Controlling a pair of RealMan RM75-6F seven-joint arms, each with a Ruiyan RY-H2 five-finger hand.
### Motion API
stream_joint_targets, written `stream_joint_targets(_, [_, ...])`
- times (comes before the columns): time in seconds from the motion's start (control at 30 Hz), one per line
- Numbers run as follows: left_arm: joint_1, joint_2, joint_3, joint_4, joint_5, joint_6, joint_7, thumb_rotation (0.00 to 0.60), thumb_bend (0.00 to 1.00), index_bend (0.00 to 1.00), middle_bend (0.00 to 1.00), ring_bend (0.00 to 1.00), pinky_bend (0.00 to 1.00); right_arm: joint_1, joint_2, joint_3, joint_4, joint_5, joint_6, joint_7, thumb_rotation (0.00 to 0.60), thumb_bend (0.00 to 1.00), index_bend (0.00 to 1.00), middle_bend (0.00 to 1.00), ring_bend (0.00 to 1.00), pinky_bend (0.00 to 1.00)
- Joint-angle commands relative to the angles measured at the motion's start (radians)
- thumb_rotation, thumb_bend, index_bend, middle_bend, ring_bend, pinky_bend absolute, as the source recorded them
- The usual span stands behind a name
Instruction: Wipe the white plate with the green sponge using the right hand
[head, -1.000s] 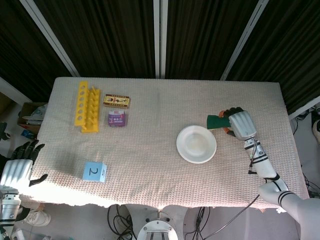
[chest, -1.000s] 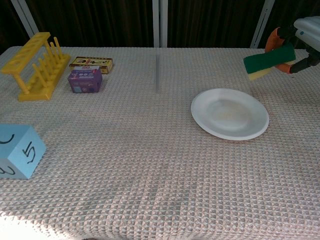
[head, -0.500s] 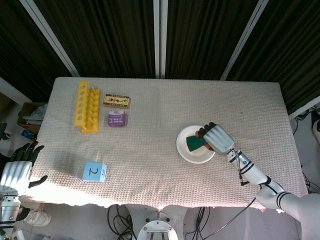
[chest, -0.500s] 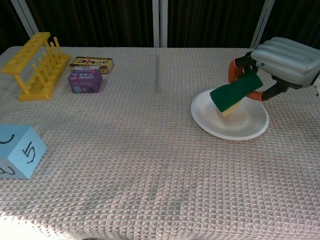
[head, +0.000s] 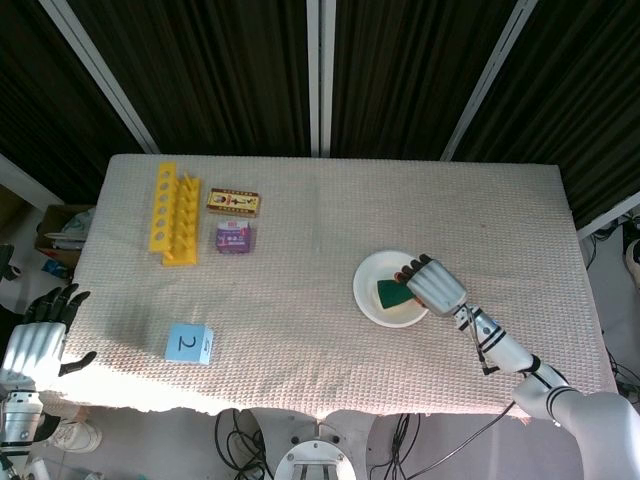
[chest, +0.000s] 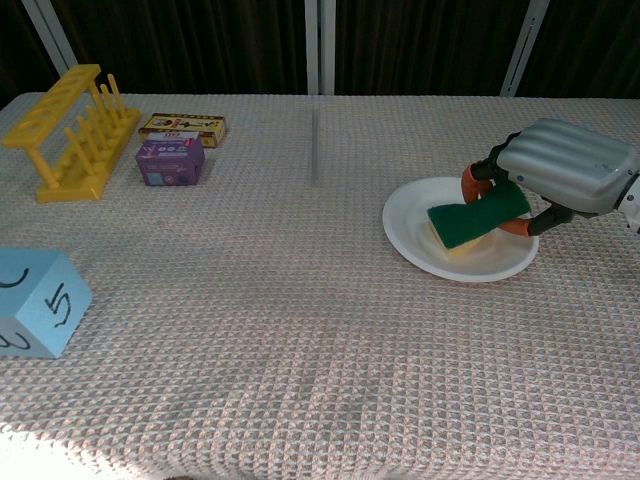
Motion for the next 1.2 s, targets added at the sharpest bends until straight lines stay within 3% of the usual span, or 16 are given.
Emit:
stream_joint_targets(0.03, [-0.001,0.0,-0.001,0.001,0.0,-0.001,0.0,0.6,0.11,0.15,0.07,0.07,0.14,-0.018,0.001,0.004,0.023,0.001,0.054,0.019,0.6,0.48,1.0,0.62,0.47,0.45])
stream_joint_targets(0.2, [-0.004,0.0,-0.002,-0.001,0.002,-0.002,0.003,0.6,0.11,0.15,0.07,0.07,0.14,-0.041,0.037,0.011,0.016,0.008,0.107,0.029,0.6,0.48,1.0,0.62,0.47,0.45])
stream_joint_targets(0.37, [-0.008,-0.006,-0.002,-0.001,0.004,-0.007,0.004,0.6,0.11,0.15,0.07,0.07,0.14,-0.05,0.054,-0.006,0.004,0.011,0.071,0.013,0.6,0.48,0.99,0.62,0.47,0.45])
stream_joint_targets(0.83, [0.003,-0.005,0.002,0.005,0.004,0.006,-0.006,0.6,0.11,0.15,0.07,0.07,0.14,0.022,-0.073,0.0,0.061,-0.007,0.009,0.002,0.6,0.48,1.0,0.63,0.47,0.44])
stream_joint_targets(1.2, [0.005,-0.011,0.003,0.016,0.007,0.009,-0.017,0.6,0.11,0.15,0.07,0.07,0.14,0.08,-0.164,0.044,0.109,0.019,-0.005,0.02,0.6,0.48,1.0,0.63,0.47,0.44])
